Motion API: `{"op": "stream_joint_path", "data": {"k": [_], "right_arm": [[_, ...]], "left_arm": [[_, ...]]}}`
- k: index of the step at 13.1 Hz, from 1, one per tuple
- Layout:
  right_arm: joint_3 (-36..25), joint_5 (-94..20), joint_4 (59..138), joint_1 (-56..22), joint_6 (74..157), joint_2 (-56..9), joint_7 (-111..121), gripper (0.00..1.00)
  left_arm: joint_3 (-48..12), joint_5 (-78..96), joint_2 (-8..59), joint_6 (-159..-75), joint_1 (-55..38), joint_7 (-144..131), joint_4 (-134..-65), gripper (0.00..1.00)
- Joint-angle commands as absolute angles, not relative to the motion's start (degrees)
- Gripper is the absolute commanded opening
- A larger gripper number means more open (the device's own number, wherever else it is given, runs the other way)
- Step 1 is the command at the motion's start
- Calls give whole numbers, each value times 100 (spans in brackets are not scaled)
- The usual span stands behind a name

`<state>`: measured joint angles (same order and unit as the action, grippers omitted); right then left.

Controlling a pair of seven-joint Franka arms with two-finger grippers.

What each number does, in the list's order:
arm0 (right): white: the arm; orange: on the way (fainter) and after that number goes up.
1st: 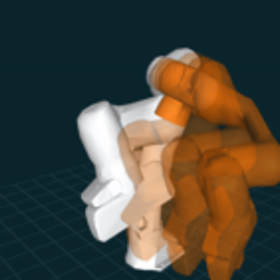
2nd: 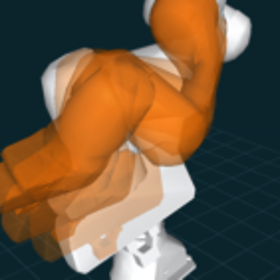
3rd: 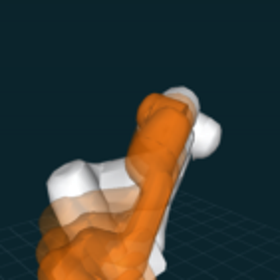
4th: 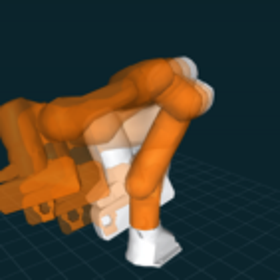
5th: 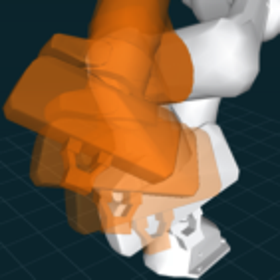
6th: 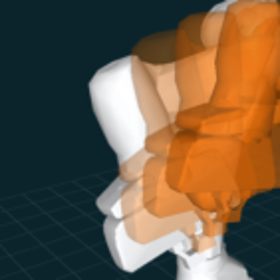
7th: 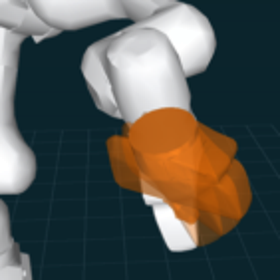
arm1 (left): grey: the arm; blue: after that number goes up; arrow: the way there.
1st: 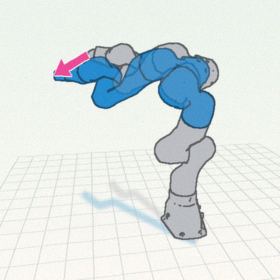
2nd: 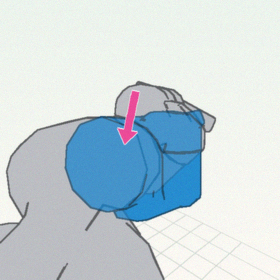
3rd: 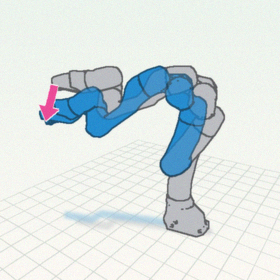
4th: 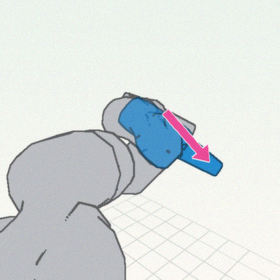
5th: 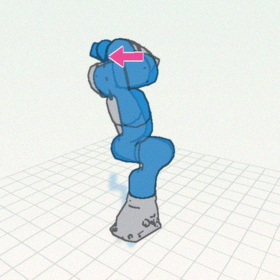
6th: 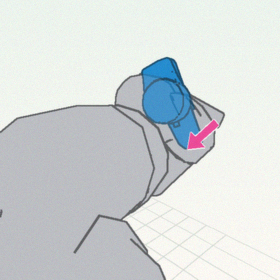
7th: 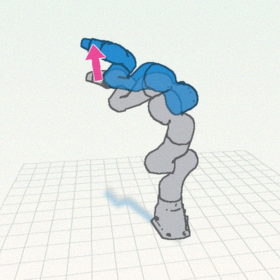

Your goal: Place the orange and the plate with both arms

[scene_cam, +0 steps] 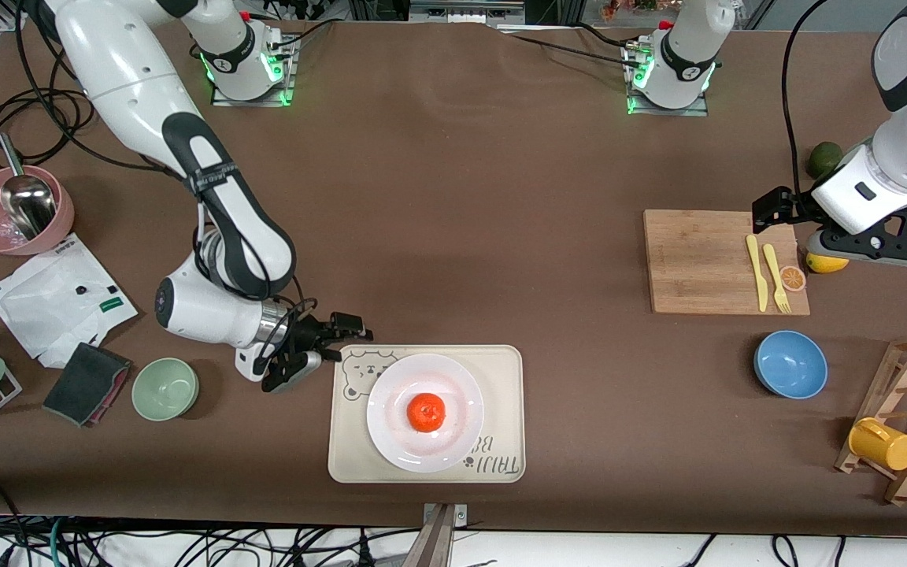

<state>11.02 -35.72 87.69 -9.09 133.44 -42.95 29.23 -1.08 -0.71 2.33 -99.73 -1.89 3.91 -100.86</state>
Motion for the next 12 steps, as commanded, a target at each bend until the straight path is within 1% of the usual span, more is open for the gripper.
{"op": "stream_joint_path", "data": {"k": [1, 4, 6, 8, 10, 12], "right_arm": [[949, -2413, 9158, -905, 12563, -3587, 2147, 100], [599, -1909, 9158, -905, 11482, -3200, 1881, 100], [475, -1400, 9150, -905, 10761, -2928, 1611, 100], [483, -794, 9132, -958, 10294, -2630, 953, 100], [518, -222, 9044, -1019, 9767, -2540, 363, 100], [519, 34, 9087, -1072, 9493, -2295, -261, 100]], "left_arm": [[-114, 79, 176, -9923, -167, 492, -10090, 100], [-114, 79, 176, -9923, -167, 492, -10090, 100], [-123, 79, 167, -9923, -176, 492, -10090, 100], [-123, 79, 167, -9914, -176, 492, -10090, 100], [-123, 79, 167, -9914, -176, 492, -10090, 100], [-123, 79, 167, -9914, -176, 492, -10090, 100]]}}
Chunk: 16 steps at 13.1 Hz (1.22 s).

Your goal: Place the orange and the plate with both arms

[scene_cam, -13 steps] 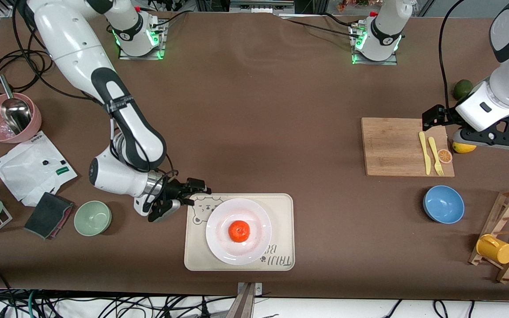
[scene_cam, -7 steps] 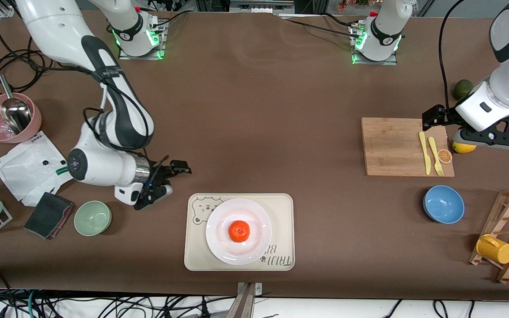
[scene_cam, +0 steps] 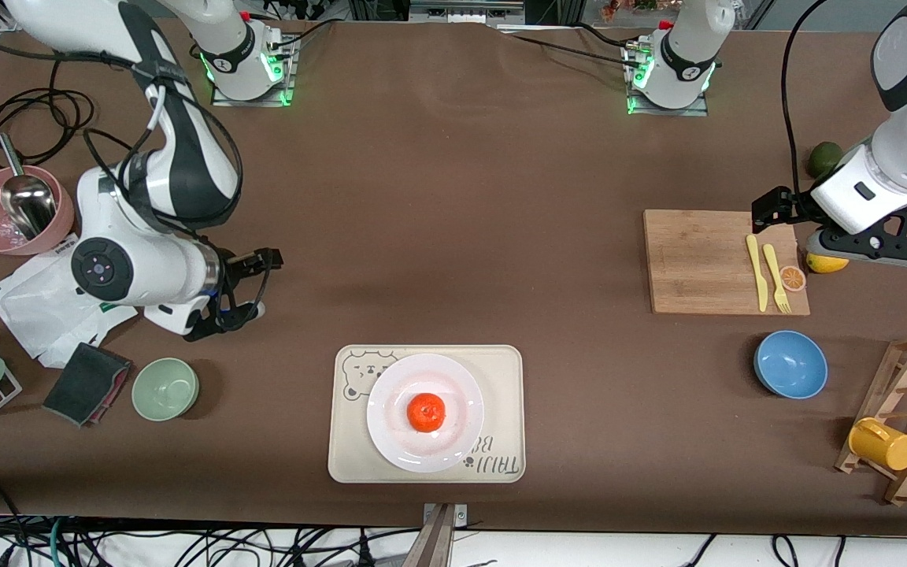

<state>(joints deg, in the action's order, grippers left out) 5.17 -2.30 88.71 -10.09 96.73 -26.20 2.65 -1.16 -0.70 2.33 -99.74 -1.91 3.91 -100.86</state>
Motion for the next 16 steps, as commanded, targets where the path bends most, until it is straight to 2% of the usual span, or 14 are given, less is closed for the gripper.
{"op": "stream_joint_path", "data": {"k": [1, 4, 7, 10, 13, 16], "right_arm": [[492, 35, 9236, -1081, 9501, -2016, -394, 100], [300, 35, 9982, -1037, 9703, -1075, -413, 100], [-8, 35, 10204, -1020, 9520, -476, -352, 100], [-386, 35, 10178, -993, 8915, -124, -324, 100], [-860, 158, 9976, -940, 8465, -53, -62, 100], [-870, 588, 9556, -932, 8297, -44, -26, 100]], "left_arm": [[-123, 79, 167, -9914, -176, 492, -10090, 100], [-123, 79, 167, -9914, -176, 492, -10090, 100], [-123, 79, 167, -9914, -176, 492, -10090, 100], [-123, 79, 167, -9914, -176, 492, -10090, 100], [-123, 79, 167, -9914, -176, 492, -10090, 100], [-123, 79, 167, -9914, -176, 492, -10090, 100]]}}
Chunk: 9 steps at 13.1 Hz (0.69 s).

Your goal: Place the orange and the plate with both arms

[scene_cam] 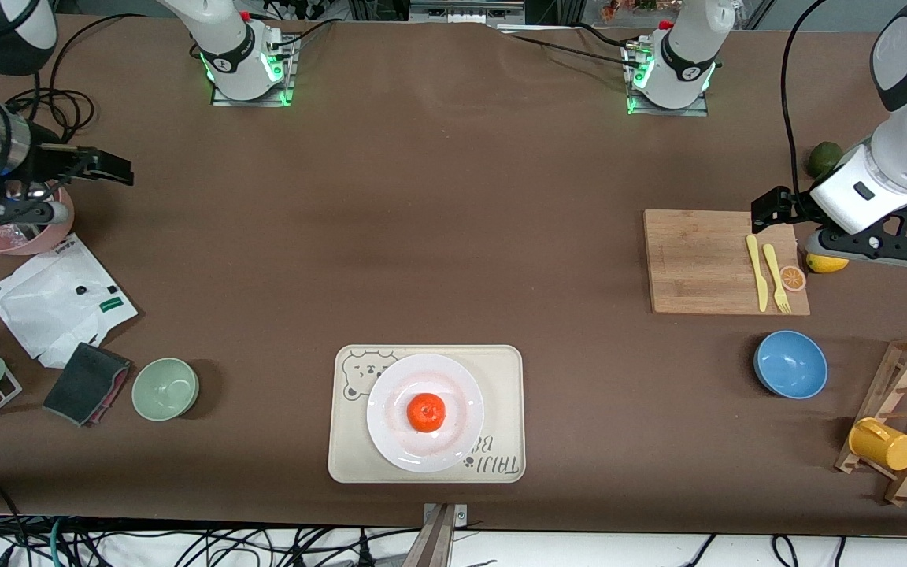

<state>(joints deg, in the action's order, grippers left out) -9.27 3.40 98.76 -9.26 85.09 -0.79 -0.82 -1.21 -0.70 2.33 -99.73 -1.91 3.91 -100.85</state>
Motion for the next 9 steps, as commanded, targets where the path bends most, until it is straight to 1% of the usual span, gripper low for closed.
{"op": "stream_joint_path", "data": {"k": [1, 3, 6, 9], "right_arm": [[-870, 632, 9371, -914, 8253, -44, -9, 100], [-905, 554, 9273, -905, 8113, -35, 305, 100], [-931, 98, 9272, -695, 8209, -96, 396, 100], [-976, 88, 9272, -747, 8183, -97, 343, 100]], "left_arm": [[-123, 88, 167, -9914, -176, 483, -10090, 100], [-123, 79, 167, -9905, -176, 501, -10090, 100], [-123, 79, 176, -9905, -193, 483, -10090, 100], [-123, 79, 167, -9905, -167, 501, -10090, 100]]}}
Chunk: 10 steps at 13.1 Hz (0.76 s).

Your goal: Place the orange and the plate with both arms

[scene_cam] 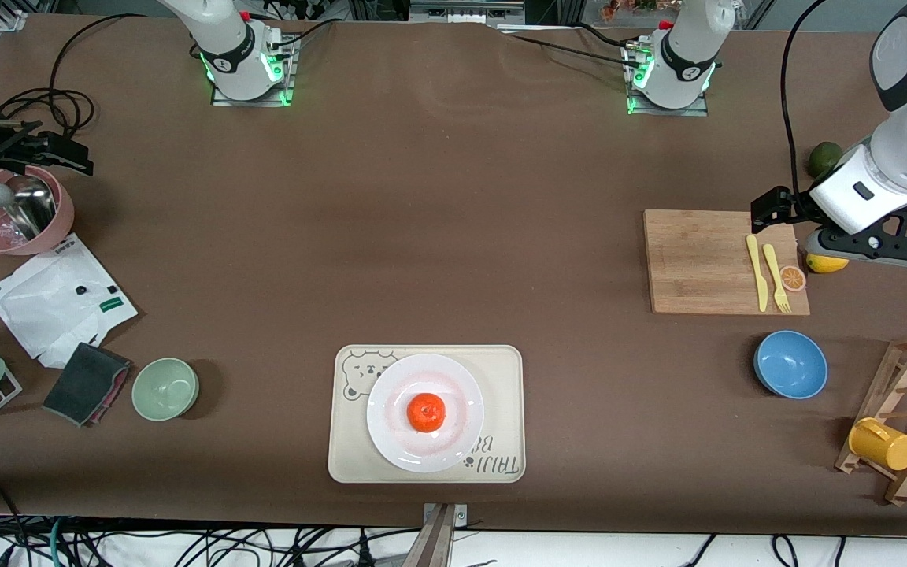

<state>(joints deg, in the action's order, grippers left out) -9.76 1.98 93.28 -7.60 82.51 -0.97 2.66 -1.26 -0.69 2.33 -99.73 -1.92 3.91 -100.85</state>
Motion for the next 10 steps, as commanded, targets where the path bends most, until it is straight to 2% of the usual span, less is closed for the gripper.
{"op": "stream_joint_path", "data": {"k": [1, 7, 10], "right_arm": [[-976, 88, 9272, -747, 8200, -97, 256, 100], [-923, 132, 9070, -651, 7990, -193, -26, 100], [-703, 141, 9062, -439, 7980, -220, -18, 100]], "left_arm": [[-123, 79, 167, -9905, -167, 492, -10090, 100], [-123, 88, 167, -9905, -176, 483, -10090, 100], [-123, 79, 167, -9905, -176, 483, -10090, 100]]}}
